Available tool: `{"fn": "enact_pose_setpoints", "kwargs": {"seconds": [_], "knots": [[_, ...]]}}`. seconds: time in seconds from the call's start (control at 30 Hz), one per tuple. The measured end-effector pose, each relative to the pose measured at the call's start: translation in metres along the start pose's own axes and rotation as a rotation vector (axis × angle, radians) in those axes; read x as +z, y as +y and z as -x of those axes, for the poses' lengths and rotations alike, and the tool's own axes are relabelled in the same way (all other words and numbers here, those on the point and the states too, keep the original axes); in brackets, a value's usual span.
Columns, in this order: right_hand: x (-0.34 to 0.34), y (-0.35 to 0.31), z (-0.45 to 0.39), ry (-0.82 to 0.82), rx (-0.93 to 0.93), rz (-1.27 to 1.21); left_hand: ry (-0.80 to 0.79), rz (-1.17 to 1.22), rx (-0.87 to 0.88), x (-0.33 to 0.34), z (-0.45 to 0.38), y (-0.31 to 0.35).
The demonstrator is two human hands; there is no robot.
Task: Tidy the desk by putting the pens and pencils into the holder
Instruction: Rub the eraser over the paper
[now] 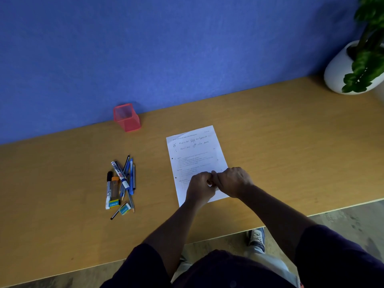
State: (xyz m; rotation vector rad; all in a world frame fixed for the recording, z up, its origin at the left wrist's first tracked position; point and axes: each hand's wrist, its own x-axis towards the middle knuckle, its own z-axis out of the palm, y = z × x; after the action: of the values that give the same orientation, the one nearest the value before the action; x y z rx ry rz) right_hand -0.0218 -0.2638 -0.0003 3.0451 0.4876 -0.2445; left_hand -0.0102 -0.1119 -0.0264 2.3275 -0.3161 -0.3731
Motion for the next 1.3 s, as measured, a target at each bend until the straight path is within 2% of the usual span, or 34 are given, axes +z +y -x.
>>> {"fn": "enact_pose_setpoints", "kwargs": {"seconds": [0.27,0.53,0.83,0.97,1.3], "knots": [[0.007,0.007,-0.001,0.125,0.004,-0.008,-0.067,-0.001,0.003,-0.002,-0.007,0.0],[0.009,0.007,-0.002,0.252,-0.014,-0.01,-0.07,0.002,0.013,-0.002,-0.009,-0.003],[0.019,-0.002,0.001,0.148,0.053,-0.012,-0.064,0.008,0.012,-0.001,-0.009,-0.005],[0.014,0.001,-0.002,0.183,0.115,-0.055,-0.075,0.016,-0.001,0.0,-0.011,-0.005],[0.021,0.003,-0.004,0.202,0.117,-0.054,-0.119,0.004,0.006,-0.002,-0.016,-0.008]]}}
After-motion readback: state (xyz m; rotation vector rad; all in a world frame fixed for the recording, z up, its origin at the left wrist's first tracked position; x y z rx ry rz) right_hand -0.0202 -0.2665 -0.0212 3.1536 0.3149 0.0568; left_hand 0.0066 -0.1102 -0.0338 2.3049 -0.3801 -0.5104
